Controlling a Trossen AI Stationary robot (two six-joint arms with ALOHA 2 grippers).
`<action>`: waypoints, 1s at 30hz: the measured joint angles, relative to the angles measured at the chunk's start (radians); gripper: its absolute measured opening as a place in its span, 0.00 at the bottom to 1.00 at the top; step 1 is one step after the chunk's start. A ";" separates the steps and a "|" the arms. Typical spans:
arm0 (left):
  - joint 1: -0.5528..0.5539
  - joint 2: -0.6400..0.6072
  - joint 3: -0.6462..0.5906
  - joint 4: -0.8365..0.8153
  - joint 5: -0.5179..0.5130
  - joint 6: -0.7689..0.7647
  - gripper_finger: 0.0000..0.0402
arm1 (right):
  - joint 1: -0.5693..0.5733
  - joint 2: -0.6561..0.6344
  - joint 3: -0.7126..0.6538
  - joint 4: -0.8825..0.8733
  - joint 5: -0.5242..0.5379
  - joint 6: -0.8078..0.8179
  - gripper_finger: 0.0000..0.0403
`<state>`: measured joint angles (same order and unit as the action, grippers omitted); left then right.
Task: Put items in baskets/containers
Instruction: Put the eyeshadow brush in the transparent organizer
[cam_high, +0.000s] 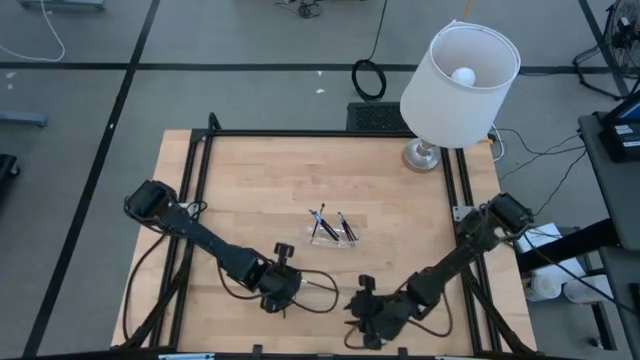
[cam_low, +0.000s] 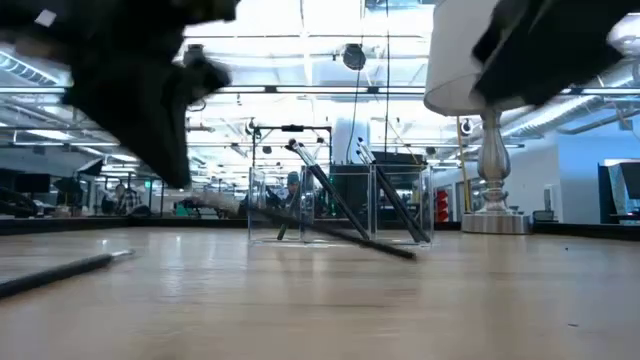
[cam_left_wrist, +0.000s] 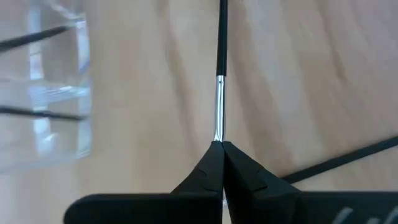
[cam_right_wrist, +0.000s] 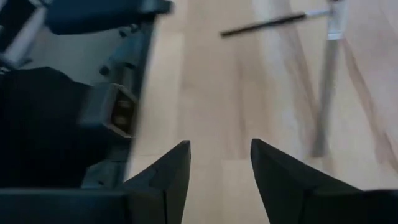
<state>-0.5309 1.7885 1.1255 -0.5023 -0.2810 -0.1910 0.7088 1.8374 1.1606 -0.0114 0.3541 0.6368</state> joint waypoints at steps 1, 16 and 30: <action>0.005 0.001 0.052 -0.087 -0.004 0.005 0.00 | 0.012 -0.010 0.000 0.000 0.006 -0.007 0.40; 0.127 0.005 0.794 -1.080 -0.207 0.189 0.00 | 0.118 -0.005 -0.233 0.127 0.257 0.031 0.39; 0.267 0.136 0.807 -1.070 -0.270 0.609 0.00 | 0.074 -0.006 -0.440 0.395 0.272 0.158 0.39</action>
<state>-0.2635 1.9243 1.9324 -1.5726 -0.5512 0.4185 0.7826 1.8313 0.7204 0.3836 0.6258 0.7953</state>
